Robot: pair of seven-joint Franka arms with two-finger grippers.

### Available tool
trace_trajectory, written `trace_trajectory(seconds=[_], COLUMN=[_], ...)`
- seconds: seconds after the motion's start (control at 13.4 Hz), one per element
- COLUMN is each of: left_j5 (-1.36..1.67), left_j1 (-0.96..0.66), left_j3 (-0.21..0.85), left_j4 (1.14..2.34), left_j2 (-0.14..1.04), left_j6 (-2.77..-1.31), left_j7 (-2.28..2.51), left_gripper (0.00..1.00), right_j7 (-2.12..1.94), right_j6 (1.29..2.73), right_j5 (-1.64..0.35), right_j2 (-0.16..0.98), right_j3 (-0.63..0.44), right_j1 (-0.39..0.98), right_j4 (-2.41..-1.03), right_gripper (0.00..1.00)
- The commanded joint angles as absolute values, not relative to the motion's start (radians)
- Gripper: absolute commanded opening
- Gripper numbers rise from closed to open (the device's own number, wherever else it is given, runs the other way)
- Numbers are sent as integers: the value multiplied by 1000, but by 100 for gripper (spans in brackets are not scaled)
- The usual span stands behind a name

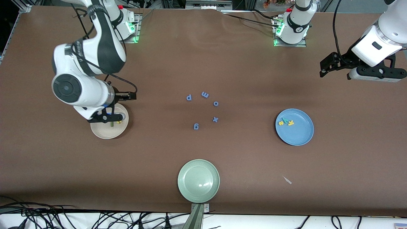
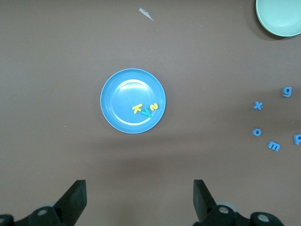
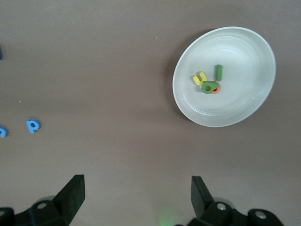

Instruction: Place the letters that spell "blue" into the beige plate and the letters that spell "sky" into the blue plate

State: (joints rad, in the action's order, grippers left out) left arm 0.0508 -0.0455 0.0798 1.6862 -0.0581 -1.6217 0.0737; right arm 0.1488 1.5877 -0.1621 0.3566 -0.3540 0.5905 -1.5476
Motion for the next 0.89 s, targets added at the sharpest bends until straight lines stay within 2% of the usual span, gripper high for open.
trace_trajectory(seconds=[0.0, 0.15, 0.37, 0.82], left_j5=[35, 35, 35, 35], left_j1=[-46, -46, -45, -44], left_j3=[78, 78, 78, 77], left_j4=[1657, 1657, 1657, 1658], left_j2=[-48, -48, -46, -46], left_j6=[-1597, -1597, -1597, -1597], left_j7=[69, 69, 67, 66], left_gripper=[100, 100, 100, 100], right_j7=[138, 77, 40, -121], right_j6=[1574, 1575, 1574, 1562], right_j5=[-117, -68, -31, -28], right_j2=[235, 180, 114, 81], right_j3=[-271, -157, -62, -40], right_j1=[484, 353, 220, 112], right_j4=[-1594, -1609, -1614, -1612], right_gripper=[100, 100, 100, 100])
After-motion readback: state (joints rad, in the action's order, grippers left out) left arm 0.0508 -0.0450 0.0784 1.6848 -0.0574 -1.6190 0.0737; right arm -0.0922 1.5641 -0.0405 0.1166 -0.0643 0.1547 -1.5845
